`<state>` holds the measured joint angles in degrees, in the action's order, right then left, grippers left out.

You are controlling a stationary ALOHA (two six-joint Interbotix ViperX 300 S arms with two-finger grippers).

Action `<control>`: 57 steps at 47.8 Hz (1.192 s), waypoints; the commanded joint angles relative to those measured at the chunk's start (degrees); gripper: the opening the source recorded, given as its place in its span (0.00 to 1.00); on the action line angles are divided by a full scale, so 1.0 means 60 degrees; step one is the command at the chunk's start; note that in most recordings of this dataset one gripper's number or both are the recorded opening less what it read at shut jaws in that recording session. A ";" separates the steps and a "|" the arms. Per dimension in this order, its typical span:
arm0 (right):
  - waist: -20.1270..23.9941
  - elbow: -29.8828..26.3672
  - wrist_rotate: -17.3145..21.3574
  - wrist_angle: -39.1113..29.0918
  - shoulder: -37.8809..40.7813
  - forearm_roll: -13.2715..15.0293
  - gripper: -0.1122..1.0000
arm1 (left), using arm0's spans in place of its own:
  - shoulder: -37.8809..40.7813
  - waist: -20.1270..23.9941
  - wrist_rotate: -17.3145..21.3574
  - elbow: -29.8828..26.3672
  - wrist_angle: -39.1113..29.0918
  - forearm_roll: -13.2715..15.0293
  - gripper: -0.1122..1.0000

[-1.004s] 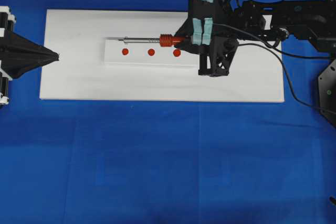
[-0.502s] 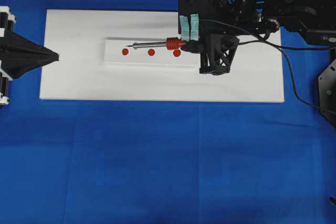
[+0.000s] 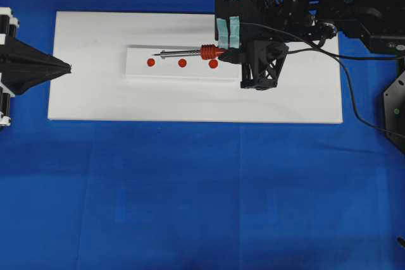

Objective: Touch the tip of the soldering iron to the mark.
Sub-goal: 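Lower the iron tip onto the leftmost red dot and hold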

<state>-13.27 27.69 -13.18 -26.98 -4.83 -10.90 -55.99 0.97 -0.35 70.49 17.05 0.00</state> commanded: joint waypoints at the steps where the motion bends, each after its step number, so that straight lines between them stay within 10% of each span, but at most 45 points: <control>1: -0.0029 -0.0249 0.0000 0.0044 -0.0117 0.0015 0.16 | 0.0044 0.0015 0.0015 -0.0073 0.0103 -0.0015 0.10; 57: -0.0029 -0.0498 0.0029 0.0073 0.0718 0.0015 0.16 | 0.0044 0.0015 0.0015 -0.0073 0.0103 -0.0015 0.10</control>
<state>-13.27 26.54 -13.10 -26.89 -0.53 -10.90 -55.99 0.88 -0.35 70.49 17.05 -0.09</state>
